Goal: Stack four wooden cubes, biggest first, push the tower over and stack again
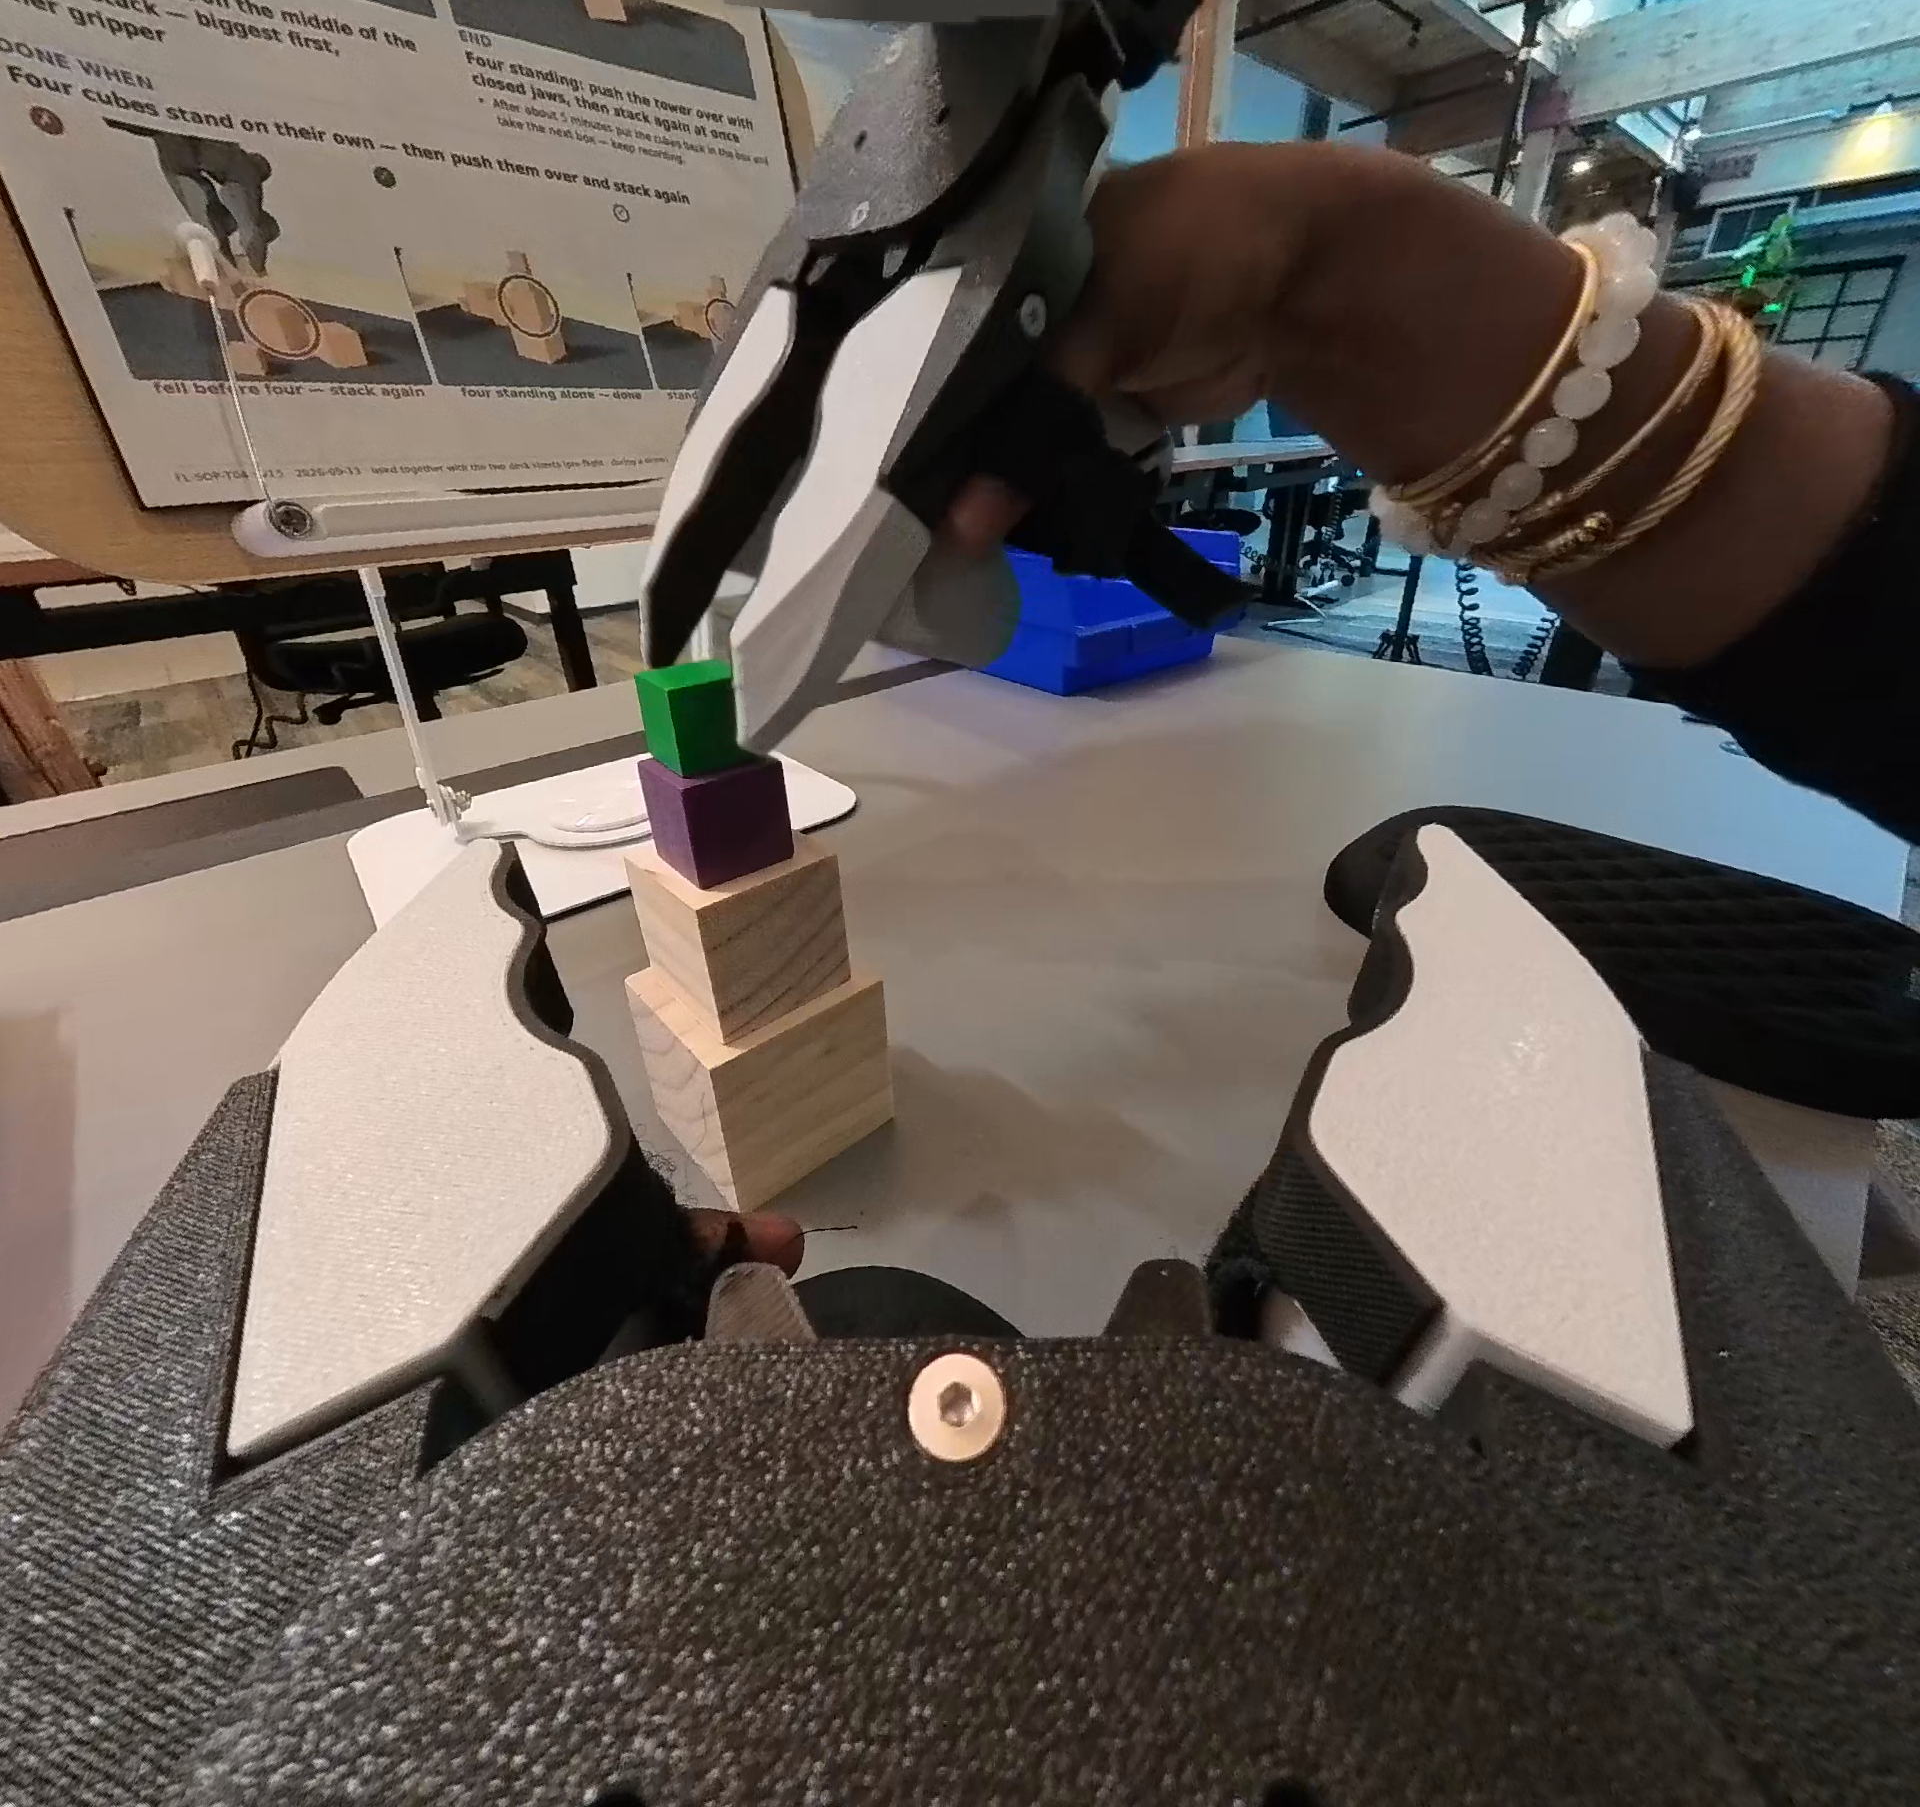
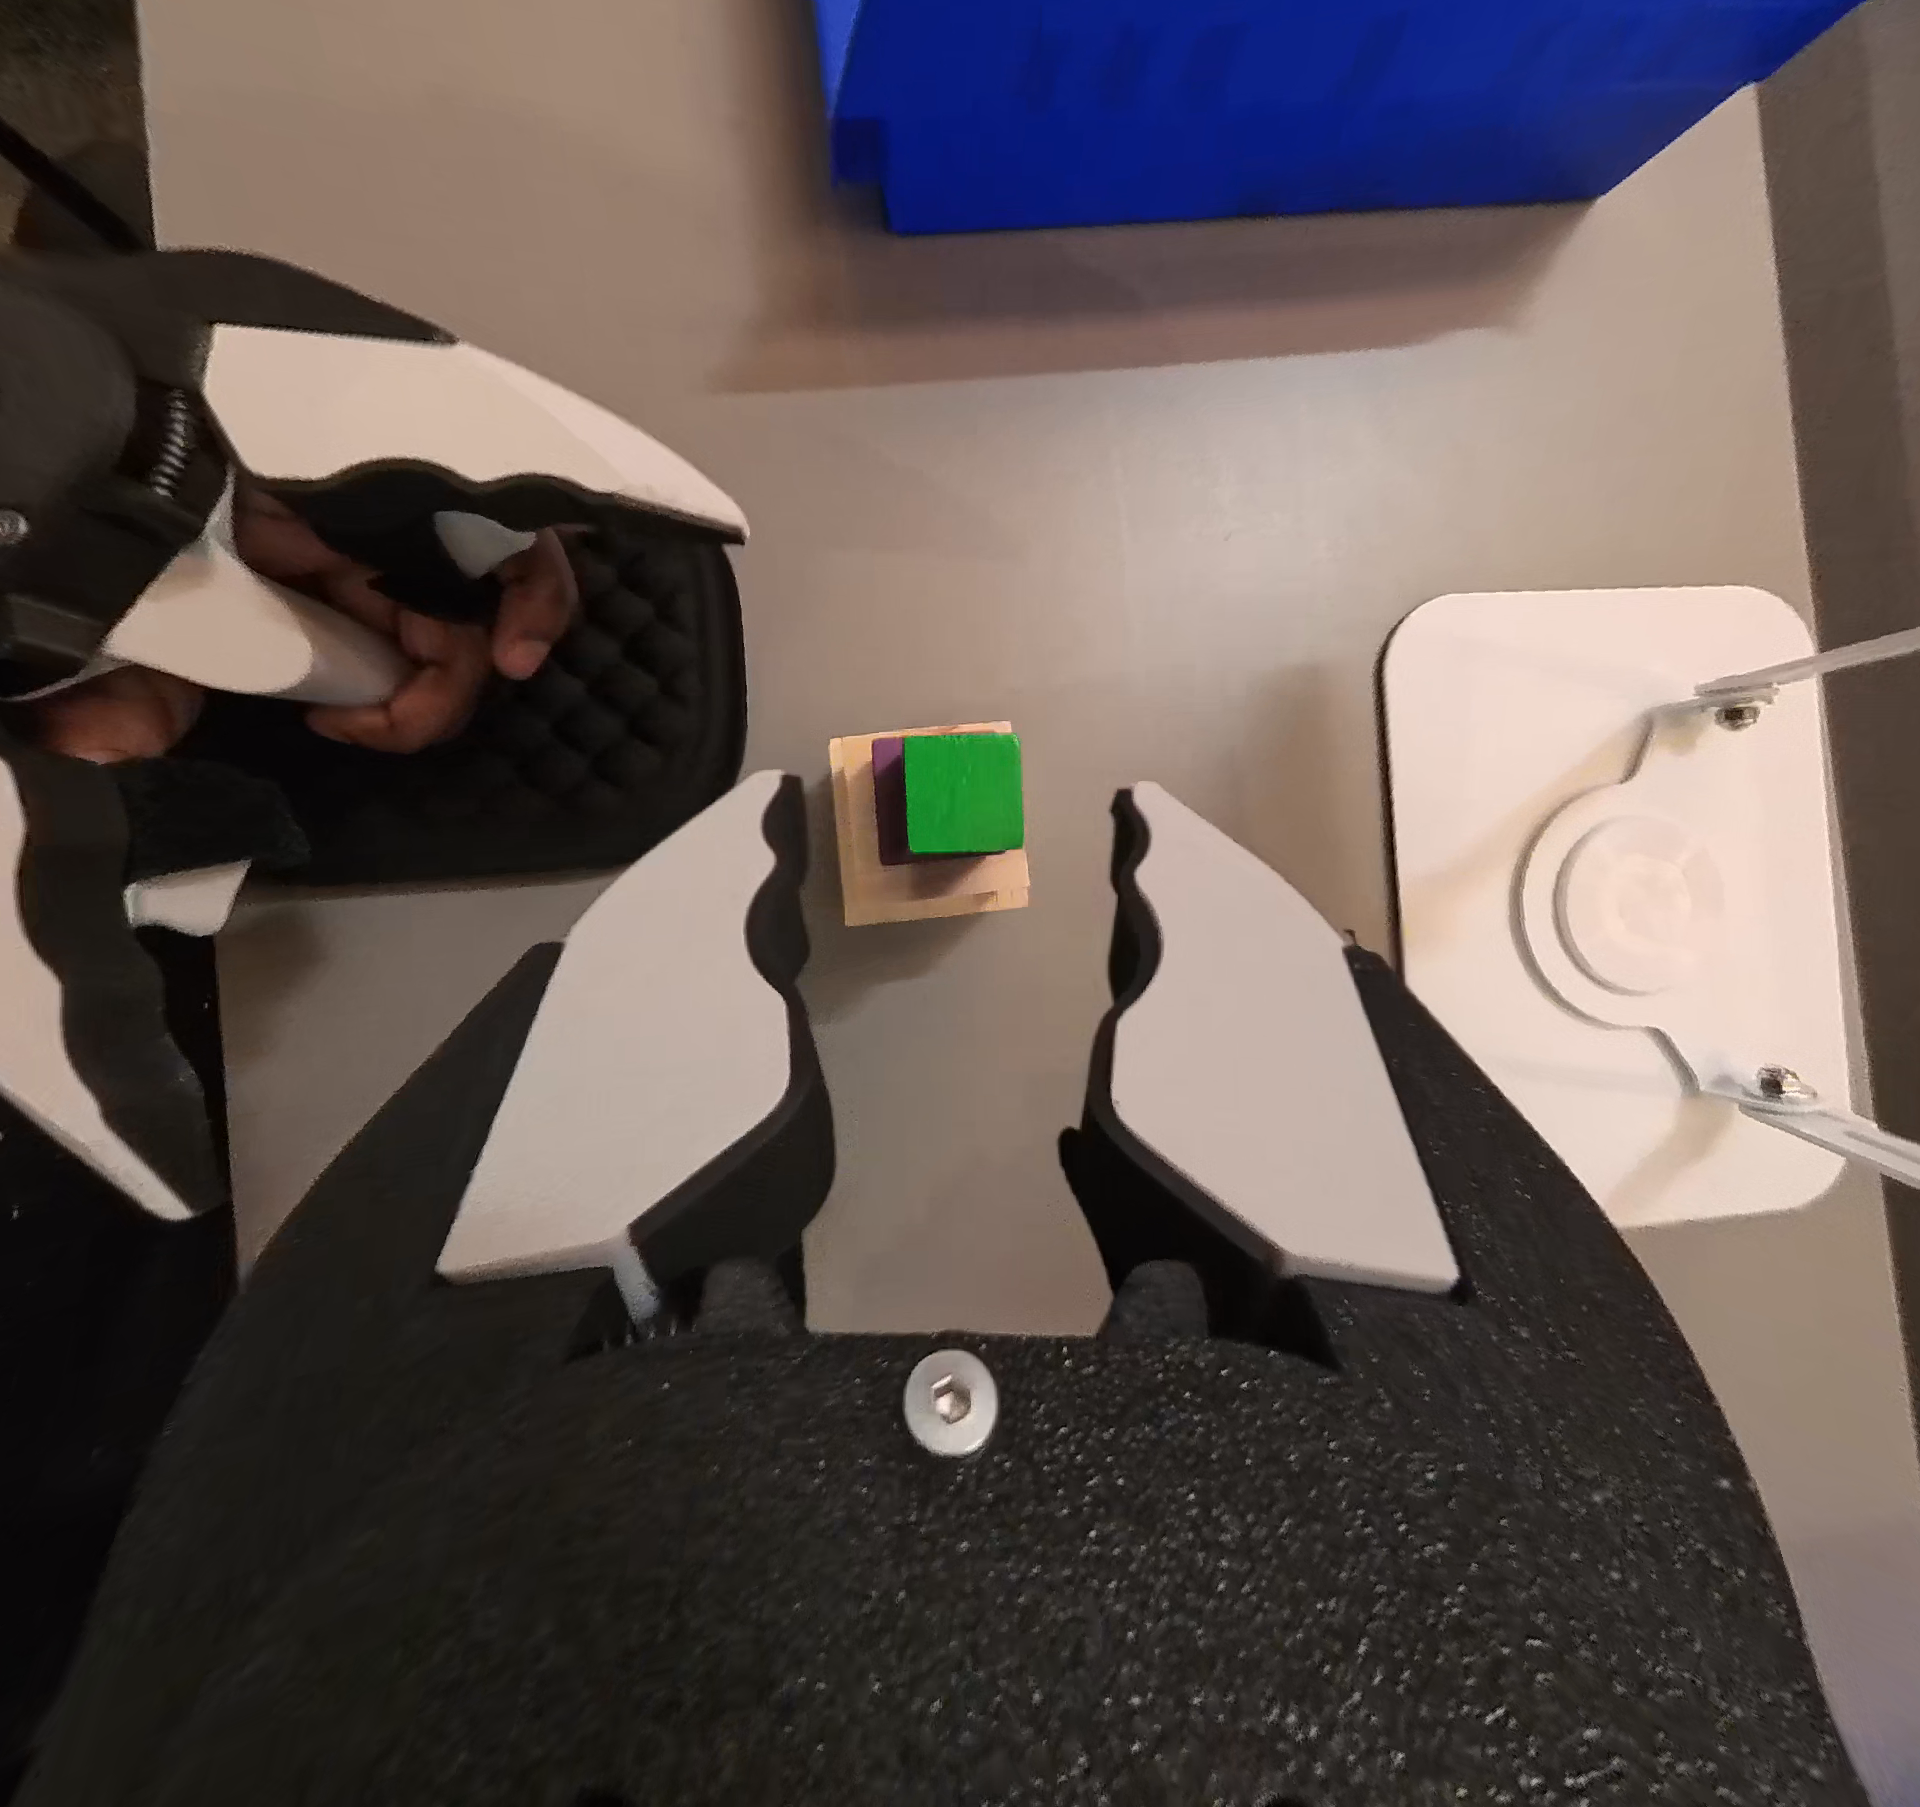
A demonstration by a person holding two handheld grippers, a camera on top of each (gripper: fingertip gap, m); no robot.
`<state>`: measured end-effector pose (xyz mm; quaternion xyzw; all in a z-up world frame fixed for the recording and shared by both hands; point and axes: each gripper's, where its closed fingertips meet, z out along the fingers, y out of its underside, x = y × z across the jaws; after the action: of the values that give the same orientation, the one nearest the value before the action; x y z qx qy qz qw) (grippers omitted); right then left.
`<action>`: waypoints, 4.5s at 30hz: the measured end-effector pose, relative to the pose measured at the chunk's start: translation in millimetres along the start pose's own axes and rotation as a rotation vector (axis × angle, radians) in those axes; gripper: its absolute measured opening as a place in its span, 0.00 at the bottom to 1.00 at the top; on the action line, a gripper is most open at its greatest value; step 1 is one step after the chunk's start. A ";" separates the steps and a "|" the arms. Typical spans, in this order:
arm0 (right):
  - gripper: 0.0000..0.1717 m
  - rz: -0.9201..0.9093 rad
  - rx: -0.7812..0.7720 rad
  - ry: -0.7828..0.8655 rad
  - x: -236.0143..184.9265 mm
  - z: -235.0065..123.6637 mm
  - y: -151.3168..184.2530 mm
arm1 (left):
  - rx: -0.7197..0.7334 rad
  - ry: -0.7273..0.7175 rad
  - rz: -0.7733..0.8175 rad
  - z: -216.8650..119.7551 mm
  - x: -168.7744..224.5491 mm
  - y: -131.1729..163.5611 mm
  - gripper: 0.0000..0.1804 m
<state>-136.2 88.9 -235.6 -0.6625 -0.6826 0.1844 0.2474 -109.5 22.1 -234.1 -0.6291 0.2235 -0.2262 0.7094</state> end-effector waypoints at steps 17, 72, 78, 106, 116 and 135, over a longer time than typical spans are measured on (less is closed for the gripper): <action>0.84 0.253 0.666 0.178 -35.8 -81.1 101.6 | 0.005 0.001 0.007 -0.1 0.8 -1.1 0.81; 0.66 0.248 0.812 0.245 -54.5 -77.8 147.8 | -0.756 0.306 0.300 48.7 -58.8 71.5 0.00; 0.67 0.253 0.811 0.242 -54.0 -77.6 148.0 | -0.724 0.333 0.297 55.1 -46.0 64.1 0.00; 0.66 0.251 0.809 0.242 -54.2 -77.5 148.4 | -0.088 -0.168 0.081 -13.6 -18.5 -7.2 0.81; 0.65 0.261 0.804 0.246 -52.8 -76.8 148.9 | -0.002 -0.462 0.117 -37.6 -36.2 -14.1 0.81; 0.44 0.071 0.313 0.005 -33.1 -54.7 76.7 | 0.026 -0.438 0.136 -38.8 -32.2 -11.3 0.81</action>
<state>-42.0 56.0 -238.9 -0.6401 -0.6211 0.2955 0.3423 -159.0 9.6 -226.1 -0.6374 0.1031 -0.0389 0.7626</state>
